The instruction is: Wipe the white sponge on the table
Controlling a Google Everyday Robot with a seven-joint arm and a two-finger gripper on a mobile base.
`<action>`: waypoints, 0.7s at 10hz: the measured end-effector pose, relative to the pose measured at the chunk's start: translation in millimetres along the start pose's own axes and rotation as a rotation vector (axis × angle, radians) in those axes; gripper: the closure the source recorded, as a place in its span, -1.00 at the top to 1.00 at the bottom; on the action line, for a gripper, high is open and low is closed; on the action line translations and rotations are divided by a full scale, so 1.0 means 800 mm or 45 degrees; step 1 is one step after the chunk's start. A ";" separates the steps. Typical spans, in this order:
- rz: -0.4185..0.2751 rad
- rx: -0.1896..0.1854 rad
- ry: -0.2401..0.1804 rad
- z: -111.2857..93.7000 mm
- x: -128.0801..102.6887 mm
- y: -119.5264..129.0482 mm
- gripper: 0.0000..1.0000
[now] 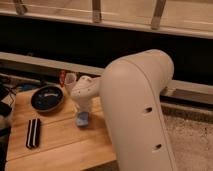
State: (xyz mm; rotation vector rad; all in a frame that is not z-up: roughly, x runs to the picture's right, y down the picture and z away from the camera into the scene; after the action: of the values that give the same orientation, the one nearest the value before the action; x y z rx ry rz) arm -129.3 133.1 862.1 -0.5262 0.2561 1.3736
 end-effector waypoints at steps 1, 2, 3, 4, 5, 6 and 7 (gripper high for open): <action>-0.020 -0.014 0.000 0.000 -0.002 0.005 -0.90; -0.050 -0.047 0.014 0.006 0.000 0.017 -0.90; -0.051 -0.069 0.027 0.010 0.004 0.025 -0.90; -0.040 -0.078 0.039 0.014 0.008 0.023 -0.90; -0.026 -0.078 0.058 0.018 0.019 0.016 -0.90; 0.001 -0.074 0.076 0.021 0.035 0.008 -0.90; 0.048 -0.071 0.088 0.020 0.054 -0.007 -0.90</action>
State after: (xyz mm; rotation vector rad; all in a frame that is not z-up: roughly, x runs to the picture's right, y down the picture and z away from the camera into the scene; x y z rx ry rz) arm -117.2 177.6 856.4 -0.6186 0.2860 1.4041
